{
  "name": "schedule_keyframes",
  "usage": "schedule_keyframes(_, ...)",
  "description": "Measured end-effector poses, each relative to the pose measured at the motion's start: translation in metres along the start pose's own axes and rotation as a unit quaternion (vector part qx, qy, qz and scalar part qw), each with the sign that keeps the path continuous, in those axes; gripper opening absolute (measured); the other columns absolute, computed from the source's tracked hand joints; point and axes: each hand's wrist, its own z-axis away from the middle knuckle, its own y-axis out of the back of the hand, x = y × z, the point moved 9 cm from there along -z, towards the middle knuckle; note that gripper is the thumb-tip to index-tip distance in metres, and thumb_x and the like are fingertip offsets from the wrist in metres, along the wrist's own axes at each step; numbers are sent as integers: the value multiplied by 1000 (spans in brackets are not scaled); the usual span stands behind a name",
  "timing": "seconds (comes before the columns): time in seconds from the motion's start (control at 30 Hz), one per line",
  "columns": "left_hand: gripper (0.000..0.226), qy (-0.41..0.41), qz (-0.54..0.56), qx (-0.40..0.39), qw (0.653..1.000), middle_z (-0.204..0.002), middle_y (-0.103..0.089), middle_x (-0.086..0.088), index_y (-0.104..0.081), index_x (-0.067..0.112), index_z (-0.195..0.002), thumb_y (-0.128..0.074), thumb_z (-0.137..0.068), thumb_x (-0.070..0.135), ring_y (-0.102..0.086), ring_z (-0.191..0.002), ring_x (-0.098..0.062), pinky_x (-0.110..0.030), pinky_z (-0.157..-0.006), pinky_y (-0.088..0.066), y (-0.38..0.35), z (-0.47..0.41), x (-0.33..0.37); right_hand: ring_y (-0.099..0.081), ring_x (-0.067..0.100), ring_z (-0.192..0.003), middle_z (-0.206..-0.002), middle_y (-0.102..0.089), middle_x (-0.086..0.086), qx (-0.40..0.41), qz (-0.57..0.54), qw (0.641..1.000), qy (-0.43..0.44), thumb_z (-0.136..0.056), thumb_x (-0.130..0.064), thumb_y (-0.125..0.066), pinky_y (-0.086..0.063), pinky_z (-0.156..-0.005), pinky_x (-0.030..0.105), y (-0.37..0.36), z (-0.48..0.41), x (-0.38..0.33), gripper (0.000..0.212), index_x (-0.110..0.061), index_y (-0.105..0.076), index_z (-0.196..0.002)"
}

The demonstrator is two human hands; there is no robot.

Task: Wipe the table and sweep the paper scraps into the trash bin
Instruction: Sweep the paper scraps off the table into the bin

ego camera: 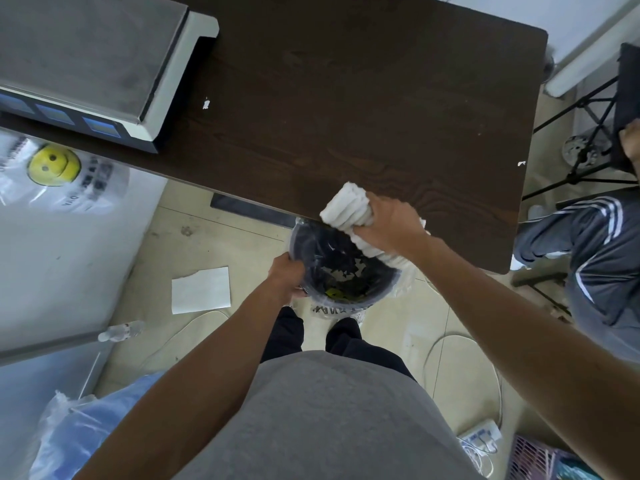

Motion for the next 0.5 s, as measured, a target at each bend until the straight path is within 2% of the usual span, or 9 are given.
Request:
schedule_keyframes(0.1, 32, 0, -7, 1, 1000, -108, -71, -16, -62, 9, -119, -49, -92, -3, -71, -89, -35, -32, -47, -58, 0, 1, 2, -62, 28, -101, -107, -67, 5, -88, -90, 991, -40, -82, -44, -67, -45, -82, 34, -5, 3, 1, 49, -17, -57, -122)
schedule_keyframes(0.23, 35, 4, -20, 1, 1000, -109, -71, -17, -62, 8, -121, -49, -91, -2, -71, -92, -38, -39, -55, -62, -3, 0, 1, -70, 18, -91, -97, -74, -1, -181, -305, 930, -97, -70, -45, -76, -55, -85, 35, -5, 7, 9, 42, -22, -69, -105)
schedule_keyframes(0.37, 36, 5, -9, -2, 1000, -111, -71, -16, -62, 9, -123, -48, -92, -1, -70, -94, -38, -40, -57, -63, -8, 2, 3, -74, 22, -84, -92, -77, 5, -193, -428, 873, -134, -74, -34, -74, -58, -81, 35, 5, 9, 19, 35, -15, -73, -103)
schedule_keyframes(0.5, 36, 2, -1, 1, 1000, -114, -69, -15, -60, 10, -124, -47, -93, 0, -70, -96, -37, -37, -53, -62, -13, 4, 4, -71, 22, -73, -83, -75, 8, -182, -448, 862, -152, -74, -30, -69, -54, -69, 32, 5, 9, 23, 26, -9, -74, -89)
